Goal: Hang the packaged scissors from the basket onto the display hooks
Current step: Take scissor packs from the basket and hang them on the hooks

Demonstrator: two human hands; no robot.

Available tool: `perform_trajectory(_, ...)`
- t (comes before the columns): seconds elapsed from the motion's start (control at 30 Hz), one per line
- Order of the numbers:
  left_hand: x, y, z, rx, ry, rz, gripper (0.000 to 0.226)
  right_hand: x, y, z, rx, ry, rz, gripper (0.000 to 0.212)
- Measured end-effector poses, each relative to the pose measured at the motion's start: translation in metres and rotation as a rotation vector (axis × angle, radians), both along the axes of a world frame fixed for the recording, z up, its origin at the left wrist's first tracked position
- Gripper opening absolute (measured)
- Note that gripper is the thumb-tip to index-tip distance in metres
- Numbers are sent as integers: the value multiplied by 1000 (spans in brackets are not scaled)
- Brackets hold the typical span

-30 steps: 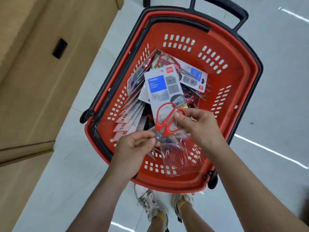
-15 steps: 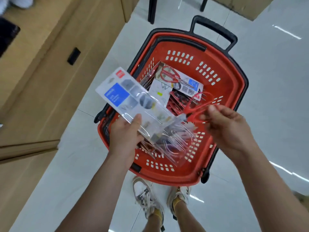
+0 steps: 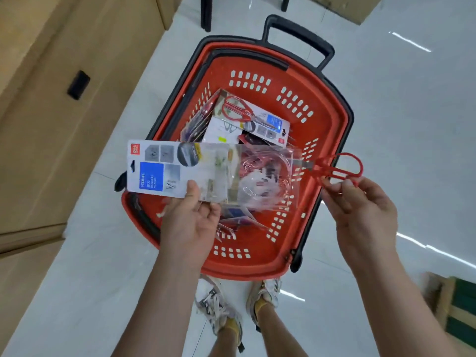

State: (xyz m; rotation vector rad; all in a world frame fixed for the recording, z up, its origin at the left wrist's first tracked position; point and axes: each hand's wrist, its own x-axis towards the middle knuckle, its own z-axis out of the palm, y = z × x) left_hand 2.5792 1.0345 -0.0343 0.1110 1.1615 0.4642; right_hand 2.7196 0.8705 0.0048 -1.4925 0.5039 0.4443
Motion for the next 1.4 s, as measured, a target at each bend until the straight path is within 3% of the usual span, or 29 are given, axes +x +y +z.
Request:
perform_trajectory(0.07, 14, -11, -1, -12, -44, -22, 28, -7, 9, 5, 65, 26, 108, 6)
perform_trajectory(0.13, 30, -19, -3, -16, -74, -28, 32, -15, 17, 11, 114, -6, 276, 27)
perform_trajectory(0.2, 43, -23, -8, -30, -87, -40, 31, -18, 18, 12, 12, -117, 476, 41)
perform_trajectory(0.3, 55, -27, -15, -22, 39, -266, 26, -15, 16, 3, -236, -447, 629, 24)
perform_trajectory(0.37, 54, -24, -17, 1, 129, -417, 41, -14, 13, -9, -393, -734, 743, 23)
perform_trajectory(0.47, 44, -8, -6, -25, -59, -499, 70, -20, 11, -37, -506, -1051, 966, 30)
perform_trajectory(0.53, 42, 0, -3, 78, -107, -619, 53, -24, 9, -56, -489, -1137, 1117, 32)
perform_trajectory(0.6, 43, -1, -12, 216, 11, -678, 28, -25, 7, -70, -431, -1122, 1257, 32)
perform_trajectory(0.87, 40, -8, -56, 255, 233, -572, 24, -28, -17, -75, -446, -1087, 1361, 32)
perform_trajectory(1.07, 41, -5, -68, 223, 247, -550, 16, -35, -47, -59, -265, -1037, 1299, 22)
perform_trajectory(1.4, 35, -9, -58, 169, 219, -590, 20, -47, -38, -66, -270, -1031, 1265, 24)
